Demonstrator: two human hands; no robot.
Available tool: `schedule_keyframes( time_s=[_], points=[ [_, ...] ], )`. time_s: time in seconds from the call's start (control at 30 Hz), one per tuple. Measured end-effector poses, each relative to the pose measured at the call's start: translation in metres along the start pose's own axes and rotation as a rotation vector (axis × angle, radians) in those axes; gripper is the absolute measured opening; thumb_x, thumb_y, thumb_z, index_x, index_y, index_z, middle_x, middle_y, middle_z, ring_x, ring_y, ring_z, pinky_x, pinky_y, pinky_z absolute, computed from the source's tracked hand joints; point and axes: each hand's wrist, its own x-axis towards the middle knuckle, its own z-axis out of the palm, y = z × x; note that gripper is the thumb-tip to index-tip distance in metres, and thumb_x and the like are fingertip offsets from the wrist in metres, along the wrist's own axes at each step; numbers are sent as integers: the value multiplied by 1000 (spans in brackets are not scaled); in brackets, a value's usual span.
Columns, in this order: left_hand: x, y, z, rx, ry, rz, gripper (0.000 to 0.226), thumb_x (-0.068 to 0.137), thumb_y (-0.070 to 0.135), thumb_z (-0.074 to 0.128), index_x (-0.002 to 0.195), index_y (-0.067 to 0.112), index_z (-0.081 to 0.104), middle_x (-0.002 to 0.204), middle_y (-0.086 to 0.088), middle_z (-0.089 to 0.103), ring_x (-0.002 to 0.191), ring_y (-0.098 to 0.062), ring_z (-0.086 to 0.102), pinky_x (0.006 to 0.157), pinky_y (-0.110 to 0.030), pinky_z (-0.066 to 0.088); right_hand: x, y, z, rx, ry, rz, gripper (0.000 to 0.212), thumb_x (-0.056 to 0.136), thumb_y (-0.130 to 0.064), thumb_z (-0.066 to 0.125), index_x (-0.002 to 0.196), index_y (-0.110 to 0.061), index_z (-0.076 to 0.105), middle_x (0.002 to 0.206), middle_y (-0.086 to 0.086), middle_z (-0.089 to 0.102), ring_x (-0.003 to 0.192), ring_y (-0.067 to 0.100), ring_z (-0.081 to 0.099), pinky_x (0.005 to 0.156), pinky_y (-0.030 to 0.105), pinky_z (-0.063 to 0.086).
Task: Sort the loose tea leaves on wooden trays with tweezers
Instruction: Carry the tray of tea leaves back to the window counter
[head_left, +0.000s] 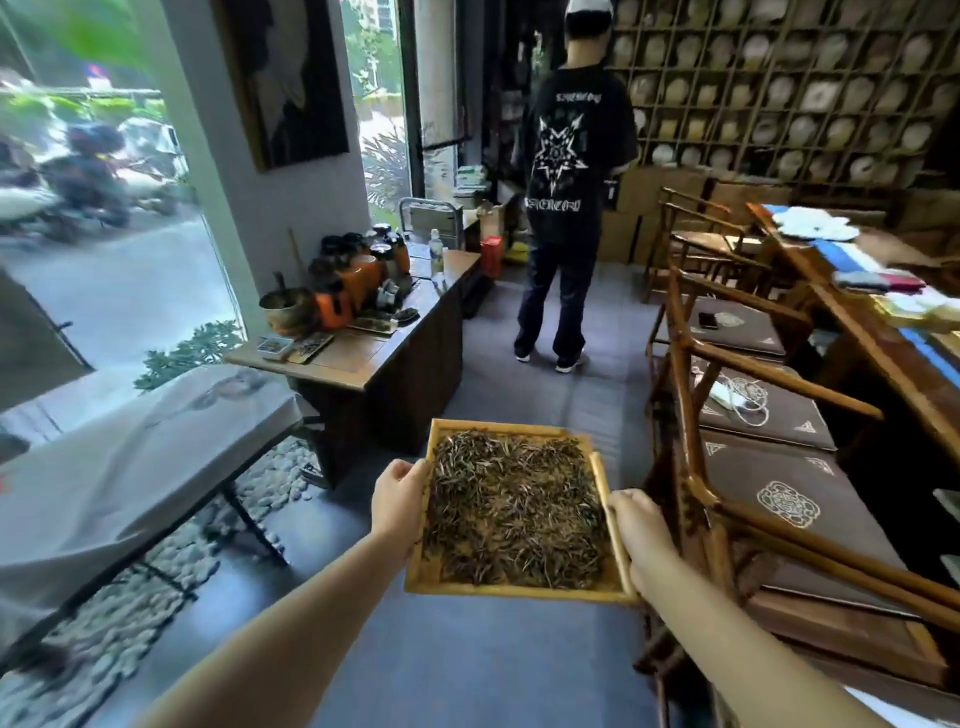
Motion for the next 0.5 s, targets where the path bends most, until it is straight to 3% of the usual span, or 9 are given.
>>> schedule_keyframes(
  time_s=[0.1, 0.27, 0.4, 0.5],
  points=[
    [44, 0, -13, 1, 67, -19, 24, 83, 28, 56, 64, 15, 49, 63, -2, 50, 64, -17, 46, 60, -33, 37, 33, -17, 45, -32, -45, -15, 18, 88, -14, 49, 70, -15, 54, 74, 9, 56, 74, 24, 51, 70, 36, 42],
    [124, 8, -24, 15, 174, -34, 22, 87, 27, 55, 70, 13, 54, 67, -3, 55, 65, -16, 49, 55, -30, 36, 99, -54, 120, -59, -137, -45, 15, 90, -12, 48, 76, -11, 52, 69, 5, 53, 64, 16, 47, 56, 30, 35],
    [192, 19, -28, 25, 234, -47, 20, 88, 27, 54, 81, 9, 61, 74, -5, 59, 67, -17, 52, 60, -31, 38, 153, -83, 178, -45, -221, -38, 19, 89, -8, 46, 71, -14, 48, 70, 7, 51, 75, 23, 49, 69, 32, 39],
    [239, 28, -30, 25, 294, -46, 20, 88, 26, 54, 82, 10, 63, 75, -4, 60, 69, -17, 53, 62, -31, 38, 193, -107, 218, -71, -261, -54, 20, 90, -6, 45, 71, -14, 46, 69, 6, 50, 64, 18, 46, 57, 29, 36]
  ],
)
